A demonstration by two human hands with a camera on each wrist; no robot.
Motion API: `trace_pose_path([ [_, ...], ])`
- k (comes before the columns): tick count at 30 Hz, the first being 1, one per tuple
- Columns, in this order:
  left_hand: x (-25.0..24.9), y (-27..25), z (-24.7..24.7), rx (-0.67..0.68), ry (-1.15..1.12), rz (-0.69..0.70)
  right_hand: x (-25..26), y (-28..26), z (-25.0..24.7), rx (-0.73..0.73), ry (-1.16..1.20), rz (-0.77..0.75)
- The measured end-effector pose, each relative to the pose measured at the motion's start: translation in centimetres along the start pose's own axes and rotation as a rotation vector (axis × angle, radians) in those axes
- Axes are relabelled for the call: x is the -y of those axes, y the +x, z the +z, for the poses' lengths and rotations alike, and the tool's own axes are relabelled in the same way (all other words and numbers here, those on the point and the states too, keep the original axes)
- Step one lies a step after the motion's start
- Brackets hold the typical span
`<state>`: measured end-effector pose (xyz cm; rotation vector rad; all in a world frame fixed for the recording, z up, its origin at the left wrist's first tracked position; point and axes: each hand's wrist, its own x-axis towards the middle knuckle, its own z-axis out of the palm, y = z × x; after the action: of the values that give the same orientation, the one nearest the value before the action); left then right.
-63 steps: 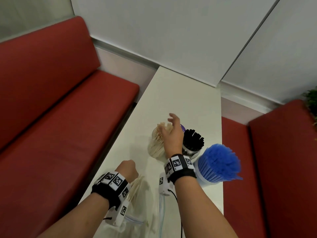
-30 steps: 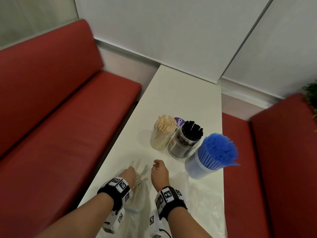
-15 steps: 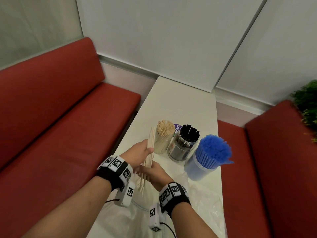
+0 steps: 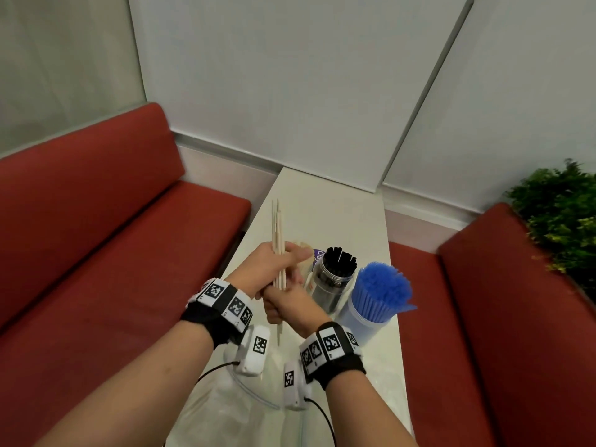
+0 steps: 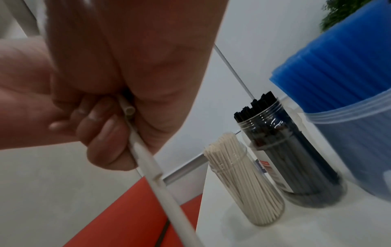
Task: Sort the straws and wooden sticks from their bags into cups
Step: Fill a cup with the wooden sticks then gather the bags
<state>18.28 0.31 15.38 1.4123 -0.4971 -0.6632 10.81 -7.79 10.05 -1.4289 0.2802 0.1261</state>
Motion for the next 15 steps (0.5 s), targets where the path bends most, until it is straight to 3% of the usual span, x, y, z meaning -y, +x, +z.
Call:
trace_pose_path([
  [2,-0.7,-0.1,0.6,-0.008,0.110,0.020,0.6,-0.4,-0.2,-0.005,0.055,-0.039],
  [6,-3.4,0.4,1.3,-0.093,-0.067,0.149,0.4,-1.2,-1.2,-0.055,0.231,-0.038],
  [10,-5.8,0.5,1.7,-0.143,-0.087,0.297,-0.4,-2.4,-2.7,-0.025,0.740,0.014],
  [12,-6.1,0.5,2.0,-0.152,-0.094,0.319,0.0,-2.3,-3.2,-0.094,0.899,0.031],
  [15,-5.1,0.6,2.9,-0.126,-0.067,0.296,1.8,-1.6,-3.0,-0.150,0.933,0.088],
])
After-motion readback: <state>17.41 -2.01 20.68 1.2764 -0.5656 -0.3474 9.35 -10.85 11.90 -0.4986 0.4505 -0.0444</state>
